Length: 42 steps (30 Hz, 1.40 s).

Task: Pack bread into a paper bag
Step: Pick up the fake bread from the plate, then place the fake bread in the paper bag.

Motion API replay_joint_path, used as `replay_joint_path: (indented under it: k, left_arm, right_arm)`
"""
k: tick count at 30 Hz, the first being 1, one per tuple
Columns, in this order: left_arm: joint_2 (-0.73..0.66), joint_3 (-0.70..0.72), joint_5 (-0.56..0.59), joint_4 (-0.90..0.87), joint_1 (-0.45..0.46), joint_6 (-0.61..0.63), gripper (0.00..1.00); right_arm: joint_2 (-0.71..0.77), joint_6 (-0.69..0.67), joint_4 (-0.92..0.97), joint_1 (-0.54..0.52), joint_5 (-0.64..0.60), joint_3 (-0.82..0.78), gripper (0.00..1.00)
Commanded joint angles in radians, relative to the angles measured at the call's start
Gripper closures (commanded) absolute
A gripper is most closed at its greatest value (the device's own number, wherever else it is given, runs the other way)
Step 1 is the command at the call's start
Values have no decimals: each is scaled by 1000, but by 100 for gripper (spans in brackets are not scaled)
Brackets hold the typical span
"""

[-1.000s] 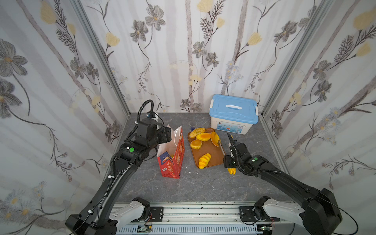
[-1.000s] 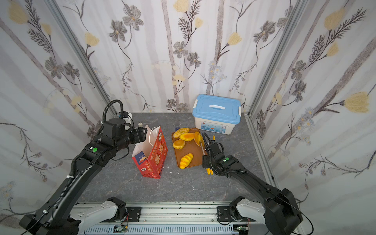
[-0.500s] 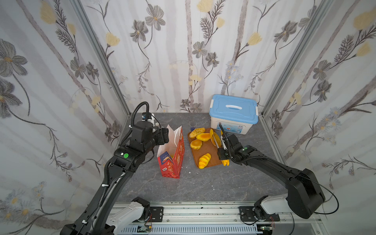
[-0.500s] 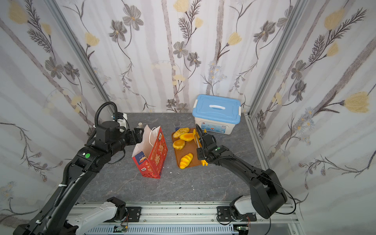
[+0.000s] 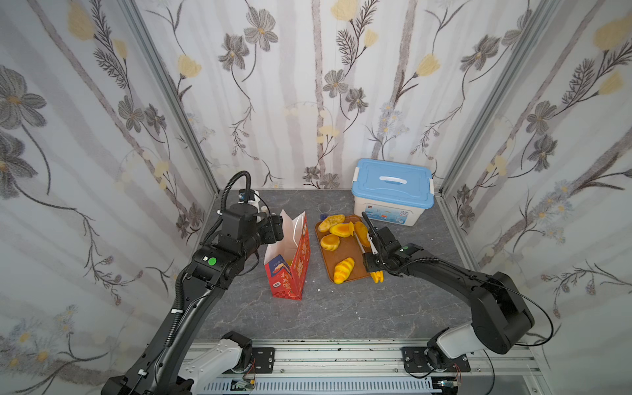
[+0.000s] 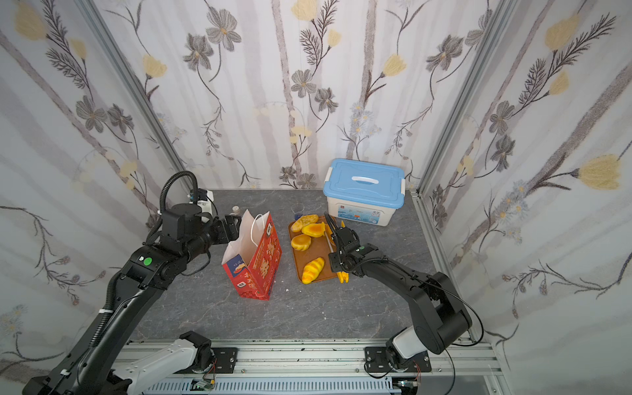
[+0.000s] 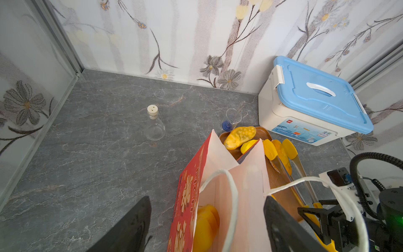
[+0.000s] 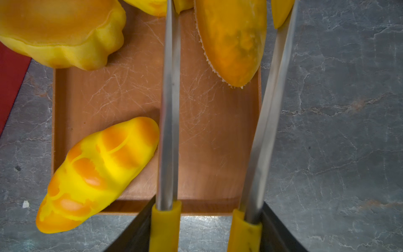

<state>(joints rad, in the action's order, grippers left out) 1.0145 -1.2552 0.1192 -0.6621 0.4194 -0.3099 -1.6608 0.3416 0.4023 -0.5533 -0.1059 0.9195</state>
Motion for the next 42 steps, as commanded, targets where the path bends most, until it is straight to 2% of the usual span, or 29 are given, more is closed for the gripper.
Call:
replay_joint_path:
  k: [1,16,31,37,42]
  left_arm:
    - [-2,-3,12,-1,1,14,18]
    - [5,-19,19,-13,-1,12,18]
    - [1,-37,51,-50,-1,23,18]
    - [-11,-39,66,-67,1,12,18]
    - [-11,-41,86,-77,1,20,18]
  right_arm:
    - [2,-3,-46,0,-7,3,39]
    - [174,-12,-9,6,8,26,50]
    - [476,-99,53,-29,212,202,51]
    - [503,-105,6,-113,285,245,51]
    - [485,-139,-34,-268,289,301,50]
